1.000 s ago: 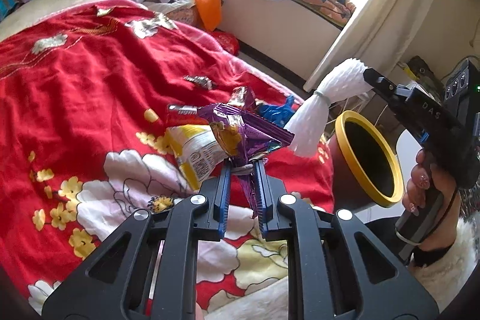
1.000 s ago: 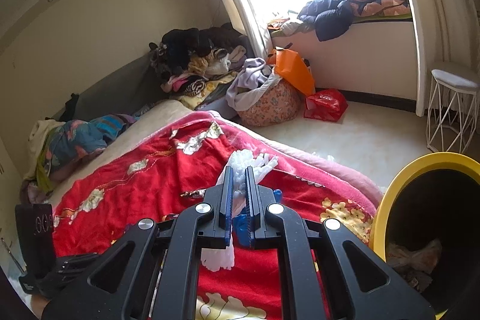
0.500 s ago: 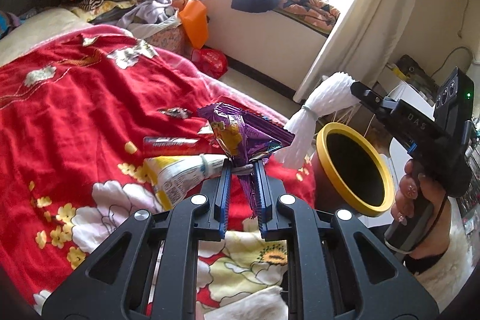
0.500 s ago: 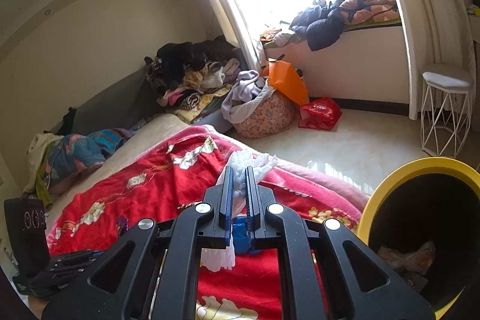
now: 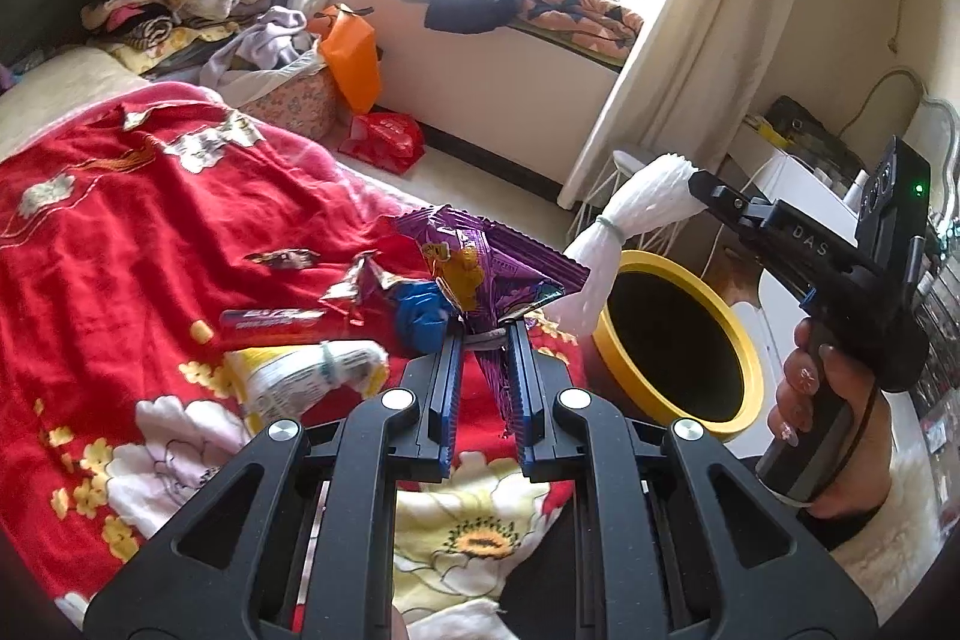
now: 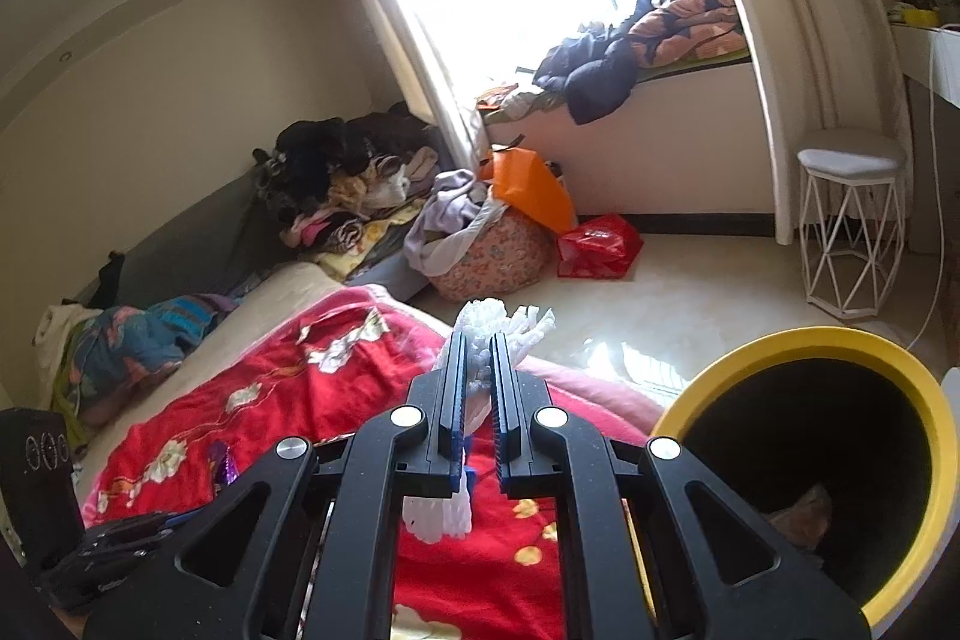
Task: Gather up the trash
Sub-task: 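Carry both held items over the yellow bin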
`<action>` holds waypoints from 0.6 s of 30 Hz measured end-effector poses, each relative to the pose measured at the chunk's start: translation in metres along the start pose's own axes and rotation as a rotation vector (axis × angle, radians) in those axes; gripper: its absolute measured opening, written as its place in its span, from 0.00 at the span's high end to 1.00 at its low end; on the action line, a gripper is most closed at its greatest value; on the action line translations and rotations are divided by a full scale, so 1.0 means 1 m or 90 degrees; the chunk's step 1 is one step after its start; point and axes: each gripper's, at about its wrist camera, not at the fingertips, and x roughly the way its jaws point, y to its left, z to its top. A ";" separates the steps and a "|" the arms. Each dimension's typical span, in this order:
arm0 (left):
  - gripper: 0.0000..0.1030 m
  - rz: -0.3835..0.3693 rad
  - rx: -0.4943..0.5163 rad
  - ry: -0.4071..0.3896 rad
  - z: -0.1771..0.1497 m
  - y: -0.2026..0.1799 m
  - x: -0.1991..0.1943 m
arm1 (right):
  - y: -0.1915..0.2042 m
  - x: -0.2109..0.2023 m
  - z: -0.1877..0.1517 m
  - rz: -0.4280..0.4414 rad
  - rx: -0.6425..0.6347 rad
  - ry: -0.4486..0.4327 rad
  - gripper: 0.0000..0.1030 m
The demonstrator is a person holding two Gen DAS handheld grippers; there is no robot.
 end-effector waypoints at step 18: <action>0.90 -0.029 0.037 0.005 0.006 -0.038 0.019 | -0.039 -0.024 0.016 -0.064 0.030 -0.052 0.92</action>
